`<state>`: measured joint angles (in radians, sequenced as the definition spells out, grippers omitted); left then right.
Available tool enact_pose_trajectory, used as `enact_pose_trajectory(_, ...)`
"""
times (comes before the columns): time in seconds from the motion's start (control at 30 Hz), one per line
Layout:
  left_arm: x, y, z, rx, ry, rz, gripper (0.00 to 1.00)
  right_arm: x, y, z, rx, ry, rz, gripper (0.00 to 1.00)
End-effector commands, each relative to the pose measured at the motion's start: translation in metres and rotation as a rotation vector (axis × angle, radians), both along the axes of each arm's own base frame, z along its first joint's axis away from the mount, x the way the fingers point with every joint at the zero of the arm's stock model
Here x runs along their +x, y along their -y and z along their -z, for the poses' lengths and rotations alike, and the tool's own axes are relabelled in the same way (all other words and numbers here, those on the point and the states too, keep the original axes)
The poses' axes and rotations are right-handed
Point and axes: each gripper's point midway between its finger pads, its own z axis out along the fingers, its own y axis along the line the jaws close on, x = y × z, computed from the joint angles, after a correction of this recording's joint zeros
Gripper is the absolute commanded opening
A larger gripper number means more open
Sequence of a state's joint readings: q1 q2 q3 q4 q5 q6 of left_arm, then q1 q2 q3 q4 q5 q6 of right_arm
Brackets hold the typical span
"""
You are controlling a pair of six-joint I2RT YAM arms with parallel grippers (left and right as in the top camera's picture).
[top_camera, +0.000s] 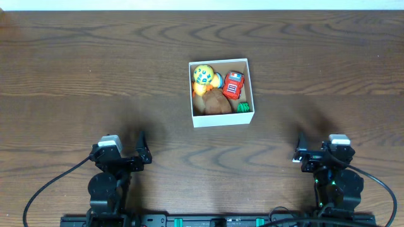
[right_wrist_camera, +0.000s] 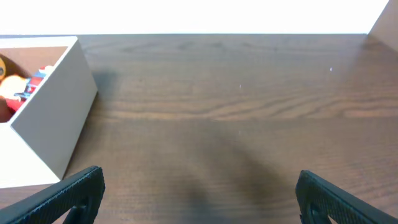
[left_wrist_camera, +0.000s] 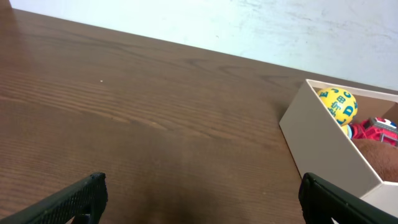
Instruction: Pack container
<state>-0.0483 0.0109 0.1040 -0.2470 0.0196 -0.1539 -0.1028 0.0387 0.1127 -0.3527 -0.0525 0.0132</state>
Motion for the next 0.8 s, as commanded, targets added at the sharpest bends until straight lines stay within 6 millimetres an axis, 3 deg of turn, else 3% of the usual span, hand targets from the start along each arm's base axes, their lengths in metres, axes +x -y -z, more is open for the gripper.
enact_pose_trajectory(0.0, -0.0011, -0.0012, 0.0103, 0.0, -0.028, -0.005, 0.98, -0.0003, 0.0009, -0.0049, -0.012, 0.032, 0.0, 0.99)
enact_pose_trajectory(0.77, -0.0026, -0.0012, 0.0159, 0.001, -0.052, -0.005, 0.98, -0.0003, 0.0009, -0.0044, -0.012, 0.029, 0.001, 0.99)
